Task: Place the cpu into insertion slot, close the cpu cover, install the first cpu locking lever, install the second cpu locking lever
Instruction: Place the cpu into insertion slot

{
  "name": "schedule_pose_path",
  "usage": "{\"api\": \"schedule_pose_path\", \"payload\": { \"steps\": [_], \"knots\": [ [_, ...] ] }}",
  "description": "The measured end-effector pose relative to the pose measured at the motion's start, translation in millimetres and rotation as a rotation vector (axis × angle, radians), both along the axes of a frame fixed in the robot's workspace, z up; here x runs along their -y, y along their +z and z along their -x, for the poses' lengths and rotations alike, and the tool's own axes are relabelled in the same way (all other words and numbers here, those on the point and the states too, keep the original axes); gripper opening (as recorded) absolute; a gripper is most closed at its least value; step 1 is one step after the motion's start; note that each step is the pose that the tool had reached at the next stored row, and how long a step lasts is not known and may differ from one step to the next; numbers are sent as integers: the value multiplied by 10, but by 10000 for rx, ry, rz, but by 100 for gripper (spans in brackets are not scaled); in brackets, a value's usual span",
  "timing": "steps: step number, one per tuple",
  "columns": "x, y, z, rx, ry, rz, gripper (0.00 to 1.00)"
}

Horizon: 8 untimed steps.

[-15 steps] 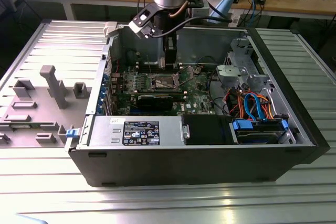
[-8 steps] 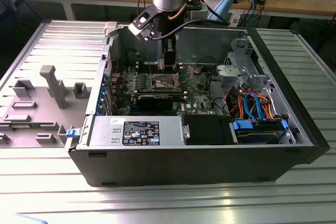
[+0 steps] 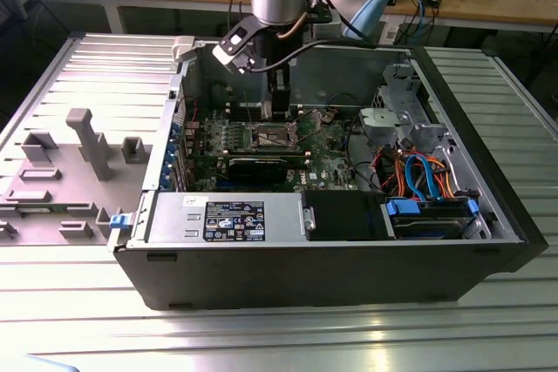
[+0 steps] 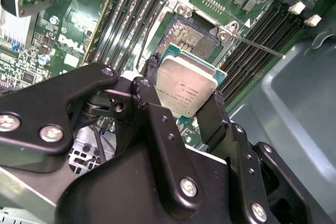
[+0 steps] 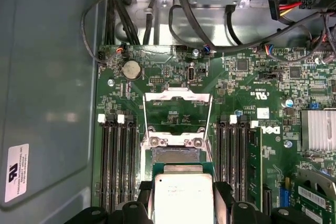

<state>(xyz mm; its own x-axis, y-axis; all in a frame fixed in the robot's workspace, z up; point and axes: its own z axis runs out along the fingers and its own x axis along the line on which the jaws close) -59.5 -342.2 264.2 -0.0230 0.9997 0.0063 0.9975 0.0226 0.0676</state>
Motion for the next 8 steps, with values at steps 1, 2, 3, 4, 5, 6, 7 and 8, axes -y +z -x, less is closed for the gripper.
{"api": "schedule_pose_path", "payload": {
  "steps": [1, 2, 3, 4, 5, 6, 7, 8],
  "knots": [
    [-2, -4, 5, 82, -3, -2, 55],
    [-4, -6, 8, 133, -4, -3, 55],
    [-6, -10, 11, 168, -5, -2, 55],
    [-8, -22, 11, 177, -29, -5, 55],
    [-11, -41, 11, 177, -136, -1, 55],
    [-14, -65, 11, 177, -269, 0, 55],
    [-17, -79, 11, 177, -325, 0, 55],
    [-19, -91, 12, 177, -337, 1, 55]
  ]
}}
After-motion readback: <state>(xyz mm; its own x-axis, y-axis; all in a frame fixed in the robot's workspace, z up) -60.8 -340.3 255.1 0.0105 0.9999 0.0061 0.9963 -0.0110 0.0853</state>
